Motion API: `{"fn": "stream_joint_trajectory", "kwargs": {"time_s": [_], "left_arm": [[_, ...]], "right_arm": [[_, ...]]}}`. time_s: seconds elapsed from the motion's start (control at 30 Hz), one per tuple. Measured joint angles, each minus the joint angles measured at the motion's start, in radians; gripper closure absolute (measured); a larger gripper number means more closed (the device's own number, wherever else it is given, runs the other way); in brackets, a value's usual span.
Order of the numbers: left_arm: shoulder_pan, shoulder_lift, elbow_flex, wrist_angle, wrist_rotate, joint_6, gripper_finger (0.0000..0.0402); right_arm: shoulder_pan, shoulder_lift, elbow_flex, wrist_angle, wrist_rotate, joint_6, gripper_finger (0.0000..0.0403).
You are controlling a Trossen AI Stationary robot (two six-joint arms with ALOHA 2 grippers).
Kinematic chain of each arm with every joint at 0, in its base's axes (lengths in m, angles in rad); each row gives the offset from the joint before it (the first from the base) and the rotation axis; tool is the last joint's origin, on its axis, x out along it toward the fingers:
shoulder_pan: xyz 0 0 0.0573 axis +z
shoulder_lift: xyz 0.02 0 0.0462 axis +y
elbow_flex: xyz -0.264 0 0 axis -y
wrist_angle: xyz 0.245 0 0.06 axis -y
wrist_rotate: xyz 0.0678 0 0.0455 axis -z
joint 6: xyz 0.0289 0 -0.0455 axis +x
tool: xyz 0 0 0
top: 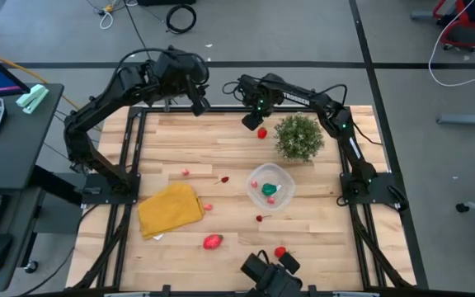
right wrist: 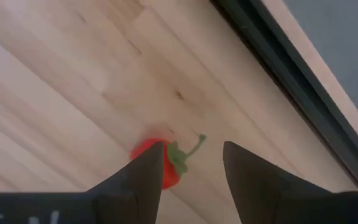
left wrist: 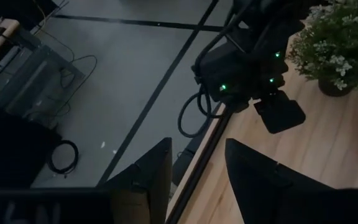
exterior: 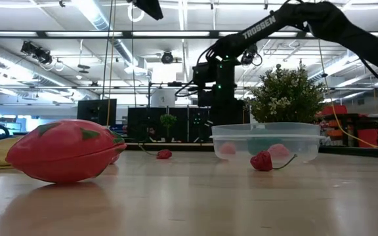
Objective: Pick and placing Produce into tupperware
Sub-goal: Put the strawberry into the transparent bin
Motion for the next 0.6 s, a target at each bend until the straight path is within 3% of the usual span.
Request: {"fn": "stream_joint_trajectory", "kwargs": {"time_s": [0.6], "left_arm": [[0.004, 0.000, 0.000, 0.000, 0.000, -0.006, 0.0245]], "right_arm": [[-0.002, 0.001, -0.149, 0.139, 0.003, 0.031, 0.0238]]}}
